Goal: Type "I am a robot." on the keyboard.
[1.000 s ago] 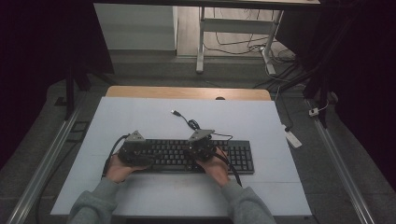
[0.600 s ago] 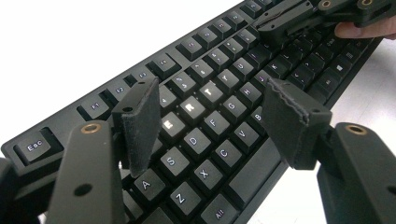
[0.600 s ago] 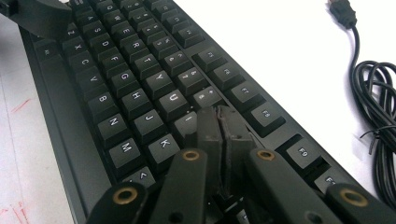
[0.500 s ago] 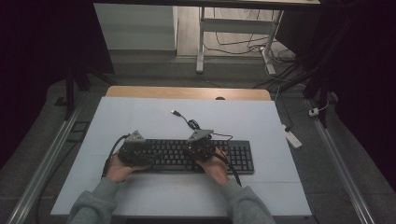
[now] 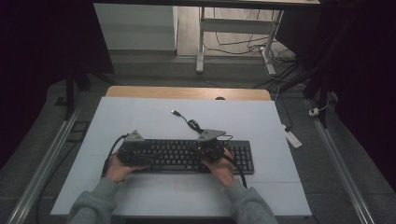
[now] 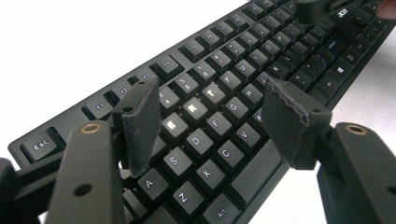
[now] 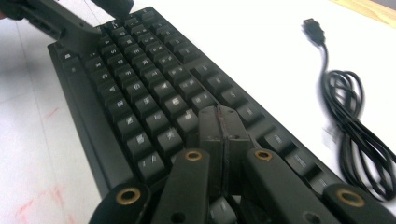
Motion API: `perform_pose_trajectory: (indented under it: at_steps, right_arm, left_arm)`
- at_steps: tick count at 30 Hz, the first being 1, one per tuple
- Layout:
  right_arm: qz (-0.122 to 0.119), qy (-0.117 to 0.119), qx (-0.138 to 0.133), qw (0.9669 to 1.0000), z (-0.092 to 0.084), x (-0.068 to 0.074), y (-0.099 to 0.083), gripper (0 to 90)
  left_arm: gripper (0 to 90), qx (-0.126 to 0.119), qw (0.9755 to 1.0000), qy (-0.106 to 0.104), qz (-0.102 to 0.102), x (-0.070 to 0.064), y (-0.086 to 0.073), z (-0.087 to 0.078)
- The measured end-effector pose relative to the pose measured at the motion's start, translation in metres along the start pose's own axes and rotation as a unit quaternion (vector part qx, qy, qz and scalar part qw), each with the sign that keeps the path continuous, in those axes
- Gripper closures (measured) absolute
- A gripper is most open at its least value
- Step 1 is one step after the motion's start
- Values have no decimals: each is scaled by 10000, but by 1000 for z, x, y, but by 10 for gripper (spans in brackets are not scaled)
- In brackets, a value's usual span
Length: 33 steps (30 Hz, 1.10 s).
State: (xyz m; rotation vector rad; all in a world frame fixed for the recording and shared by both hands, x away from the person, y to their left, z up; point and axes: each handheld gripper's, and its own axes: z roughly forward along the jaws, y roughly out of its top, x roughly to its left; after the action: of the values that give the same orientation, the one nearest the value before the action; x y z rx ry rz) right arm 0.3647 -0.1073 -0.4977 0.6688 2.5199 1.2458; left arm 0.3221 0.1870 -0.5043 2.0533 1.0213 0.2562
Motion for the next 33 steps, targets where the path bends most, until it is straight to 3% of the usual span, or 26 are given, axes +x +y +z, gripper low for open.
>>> perform_pose_trajectory:
  at_steps: [5,9,14,23,33]
  right_arm:
    - [95,-45,-23,9999,-19,-6,-12,820]
    - [219,-57,-101,9997,-32,-10,-21,705]
    - [172,-111,-96,9997,-44,-10,-31,616]
    - [174,-181,-182,9995,-63,-11,-47,548]
    - [127,-165,-179,9996,-61,-12,-48,524]
  left_arm:
    - [372,1,10000,26,3,0,0,1]
    - [369,-1,10000,42,-11,0,0,1]
    - [369,-21,10000,66,-30,1,0,-1]
    - [368,-34,9999,71,-86,2,0,-2]
    - [361,-115,9995,36,-301,4,0,-3]
